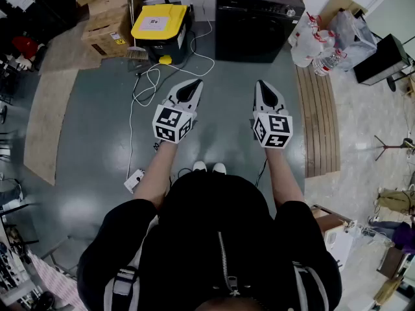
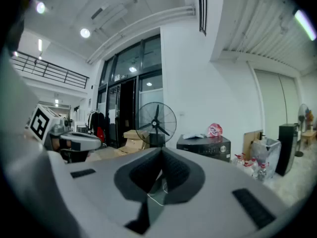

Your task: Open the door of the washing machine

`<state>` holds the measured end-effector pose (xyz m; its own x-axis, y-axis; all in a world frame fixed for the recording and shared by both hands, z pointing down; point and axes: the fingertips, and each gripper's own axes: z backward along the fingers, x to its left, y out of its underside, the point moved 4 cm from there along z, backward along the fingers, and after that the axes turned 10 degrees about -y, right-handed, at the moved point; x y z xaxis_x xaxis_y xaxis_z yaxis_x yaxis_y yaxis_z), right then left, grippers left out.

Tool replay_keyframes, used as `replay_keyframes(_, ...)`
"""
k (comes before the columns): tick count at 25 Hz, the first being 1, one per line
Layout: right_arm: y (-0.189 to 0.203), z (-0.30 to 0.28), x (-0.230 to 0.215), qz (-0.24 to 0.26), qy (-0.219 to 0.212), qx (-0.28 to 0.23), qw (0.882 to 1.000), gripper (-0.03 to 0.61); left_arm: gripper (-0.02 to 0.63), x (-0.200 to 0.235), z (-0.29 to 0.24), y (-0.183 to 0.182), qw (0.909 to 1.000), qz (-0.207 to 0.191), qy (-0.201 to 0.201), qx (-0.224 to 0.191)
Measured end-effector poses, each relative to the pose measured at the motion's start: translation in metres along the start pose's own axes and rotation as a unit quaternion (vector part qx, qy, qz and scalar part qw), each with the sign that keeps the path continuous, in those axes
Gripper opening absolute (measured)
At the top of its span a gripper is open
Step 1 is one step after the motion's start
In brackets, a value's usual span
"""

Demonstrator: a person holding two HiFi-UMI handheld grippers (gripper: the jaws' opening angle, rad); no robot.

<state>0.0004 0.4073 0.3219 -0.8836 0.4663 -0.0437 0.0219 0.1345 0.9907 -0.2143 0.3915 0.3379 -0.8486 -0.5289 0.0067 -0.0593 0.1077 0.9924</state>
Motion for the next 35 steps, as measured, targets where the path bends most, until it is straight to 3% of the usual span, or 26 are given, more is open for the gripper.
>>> replay_keyframes(13, 0.002, 0.012, -0.003, 0.008, -0.023, -0.014, 1.0, 0.003, 0.002, 0.005, 0.008, 0.003, 0.9995, -0.001, -0.025, -0.017)
replay_keyframes(23, 0.011, 0.003, -0.02, -0.001, -0.042, -0.004, 0.999, 0.003, 0.002, -0.001, -0.002, 0.011, 0.9987, -0.006, -0.05, -0.006)
replay_keyframes(35, 0.002, -0.092, -0.038, -0.012, -0.049, 0.007, 0.999, 0.003, 0.002, 0.063, -0.069, 0.007, 0.9989, -0.002, -0.047, -0.004)
